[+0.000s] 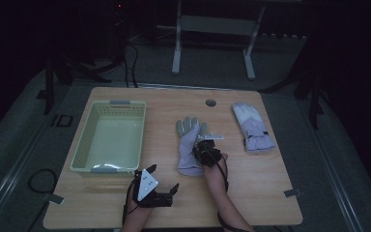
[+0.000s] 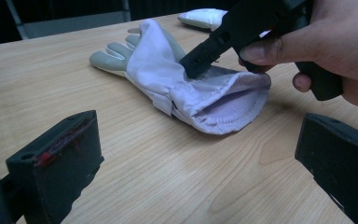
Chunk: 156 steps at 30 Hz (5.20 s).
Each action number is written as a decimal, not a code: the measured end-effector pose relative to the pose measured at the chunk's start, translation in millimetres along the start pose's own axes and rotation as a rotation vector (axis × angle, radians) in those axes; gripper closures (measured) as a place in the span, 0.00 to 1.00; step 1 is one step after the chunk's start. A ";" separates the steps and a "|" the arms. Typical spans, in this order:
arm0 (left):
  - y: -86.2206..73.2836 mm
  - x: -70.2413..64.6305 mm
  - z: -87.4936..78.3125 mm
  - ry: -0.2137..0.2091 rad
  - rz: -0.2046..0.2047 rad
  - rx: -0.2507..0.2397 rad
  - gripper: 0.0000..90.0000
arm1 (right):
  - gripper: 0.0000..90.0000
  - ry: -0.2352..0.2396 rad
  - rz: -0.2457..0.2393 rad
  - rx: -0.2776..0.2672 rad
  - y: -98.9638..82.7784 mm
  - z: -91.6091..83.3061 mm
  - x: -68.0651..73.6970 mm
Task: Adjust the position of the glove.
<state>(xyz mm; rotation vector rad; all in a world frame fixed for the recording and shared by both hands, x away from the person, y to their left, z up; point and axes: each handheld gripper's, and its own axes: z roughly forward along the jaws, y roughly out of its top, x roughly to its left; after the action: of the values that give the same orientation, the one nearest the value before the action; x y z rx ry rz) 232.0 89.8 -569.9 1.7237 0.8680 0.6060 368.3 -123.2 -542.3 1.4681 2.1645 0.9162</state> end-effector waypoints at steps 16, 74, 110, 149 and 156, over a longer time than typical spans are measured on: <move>0.0 0.2 -0.1 0.000 -0.002 -0.001 0.00 | 0.37 0.068 -0.023 -0.027 20.8 -37.6 -31.1; 0.1 0.2 0.2 -0.006 -0.001 0.001 0.00 | 0.67 -0.064 0.068 0.207 54.1 7.0 -253.3; 0.0 -1.7 -0.1 0.006 0.011 0.003 0.00 | 0.89 -0.090 0.115 -0.028 24.1 -115.4 -162.3; 0.2 -1.5 0.2 0.001 0.010 0.006 0.00 | 0.55 -0.046 0.033 0.028 -19.2 -87.3 -171.3; 0.1 -1.3 0.3 0.001 0.007 0.003 0.00 | 0.51 0.022 -0.095 0.056 -16.0 -93.5 -188.1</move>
<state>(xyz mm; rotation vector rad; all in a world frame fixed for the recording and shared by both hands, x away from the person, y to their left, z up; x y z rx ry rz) 231.5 88.6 -569.9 1.7305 0.8644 0.6108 372.7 -328.8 -496.4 1.3736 2.2722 0.8487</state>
